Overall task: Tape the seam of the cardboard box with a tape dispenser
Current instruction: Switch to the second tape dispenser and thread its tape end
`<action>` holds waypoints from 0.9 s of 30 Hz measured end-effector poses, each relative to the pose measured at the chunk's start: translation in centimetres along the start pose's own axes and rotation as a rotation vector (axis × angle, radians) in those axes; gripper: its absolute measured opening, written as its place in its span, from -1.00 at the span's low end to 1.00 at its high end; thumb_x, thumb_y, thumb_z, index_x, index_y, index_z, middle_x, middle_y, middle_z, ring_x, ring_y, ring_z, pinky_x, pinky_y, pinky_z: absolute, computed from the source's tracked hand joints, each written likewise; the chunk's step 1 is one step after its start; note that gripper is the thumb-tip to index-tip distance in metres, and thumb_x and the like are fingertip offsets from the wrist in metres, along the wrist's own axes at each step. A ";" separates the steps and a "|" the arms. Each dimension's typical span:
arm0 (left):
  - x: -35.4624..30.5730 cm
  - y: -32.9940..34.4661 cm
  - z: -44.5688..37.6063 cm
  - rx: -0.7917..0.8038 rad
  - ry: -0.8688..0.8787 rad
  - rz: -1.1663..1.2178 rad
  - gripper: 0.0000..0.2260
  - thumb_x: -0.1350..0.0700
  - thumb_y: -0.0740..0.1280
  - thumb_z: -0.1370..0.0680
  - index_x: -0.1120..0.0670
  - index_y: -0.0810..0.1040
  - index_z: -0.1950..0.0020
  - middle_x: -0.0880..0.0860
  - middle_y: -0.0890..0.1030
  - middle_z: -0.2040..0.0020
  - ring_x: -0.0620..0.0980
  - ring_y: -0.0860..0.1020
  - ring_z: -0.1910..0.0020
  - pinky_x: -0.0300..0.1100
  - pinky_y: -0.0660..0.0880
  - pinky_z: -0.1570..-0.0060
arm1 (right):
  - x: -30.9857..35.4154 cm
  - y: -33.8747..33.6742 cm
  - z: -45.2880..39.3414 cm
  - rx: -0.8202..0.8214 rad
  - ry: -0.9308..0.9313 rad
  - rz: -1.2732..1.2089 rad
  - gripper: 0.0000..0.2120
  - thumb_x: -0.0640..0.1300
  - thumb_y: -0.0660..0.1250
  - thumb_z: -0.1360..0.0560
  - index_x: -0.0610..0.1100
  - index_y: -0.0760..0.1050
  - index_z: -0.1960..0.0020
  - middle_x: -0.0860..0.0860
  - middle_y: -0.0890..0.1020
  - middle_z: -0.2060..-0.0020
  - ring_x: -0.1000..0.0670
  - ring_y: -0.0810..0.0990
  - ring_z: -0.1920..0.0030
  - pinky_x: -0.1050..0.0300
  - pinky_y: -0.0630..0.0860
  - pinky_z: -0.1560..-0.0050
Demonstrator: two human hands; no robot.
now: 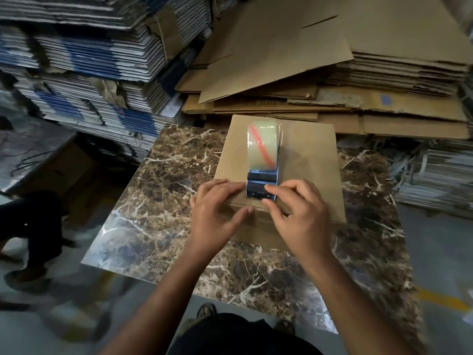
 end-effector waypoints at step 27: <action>-2.2 -0.4 -3.1 0.000 0.264 0.159 -0.65 0.09 0.61 -0.39 0.10 0.72 -0.15 0.04 0.66 -0.11 -0.03 0.64 -0.10 -0.07 0.62 -0.09 | 1.2 -0.4 -0.6 -0.076 -0.130 -0.084 -0.93 -0.39 0.44 -0.50 -0.27 0.68 0.07 -0.17 0.66 -0.19 0.01 0.66 -0.17 0.25 0.55 -0.27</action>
Point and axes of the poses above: each hand's wrist, its own z-axis away from the middle knuckle, its own y-axis out of the palm, x = y × z, the point moved 10 cm from there along -z, towards the middle knuckle
